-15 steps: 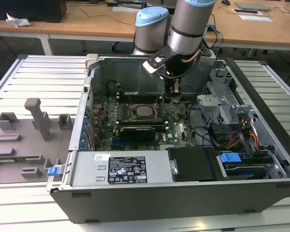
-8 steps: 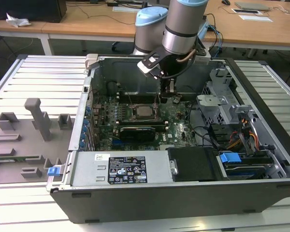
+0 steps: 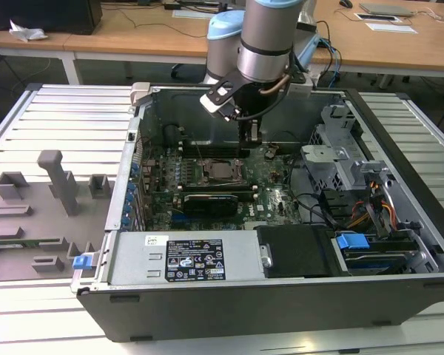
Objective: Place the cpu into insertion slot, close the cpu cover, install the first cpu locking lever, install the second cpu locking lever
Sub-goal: 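Close the cpu cover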
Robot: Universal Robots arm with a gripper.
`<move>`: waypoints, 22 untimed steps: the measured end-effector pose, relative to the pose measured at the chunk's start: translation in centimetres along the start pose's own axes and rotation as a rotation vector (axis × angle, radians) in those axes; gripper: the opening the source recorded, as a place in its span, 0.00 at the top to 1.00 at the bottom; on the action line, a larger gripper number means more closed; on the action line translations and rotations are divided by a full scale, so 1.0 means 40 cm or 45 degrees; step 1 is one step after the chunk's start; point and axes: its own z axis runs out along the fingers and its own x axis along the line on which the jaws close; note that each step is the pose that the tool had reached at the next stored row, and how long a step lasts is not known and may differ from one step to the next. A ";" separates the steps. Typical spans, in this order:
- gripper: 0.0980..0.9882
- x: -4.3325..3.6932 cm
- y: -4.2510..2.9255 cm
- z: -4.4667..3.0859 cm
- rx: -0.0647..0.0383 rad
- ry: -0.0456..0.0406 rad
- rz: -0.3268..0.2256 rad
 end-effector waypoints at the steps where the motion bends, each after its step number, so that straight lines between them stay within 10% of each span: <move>1: 0.99 0.001 -0.008 0.001 -0.019 0.000 0.000; 9: 0.99 -0.001 -0.078 0.010 -0.086 0.002 -0.002; 22: 0.99 -0.006 -0.109 0.025 -0.086 0.002 -0.015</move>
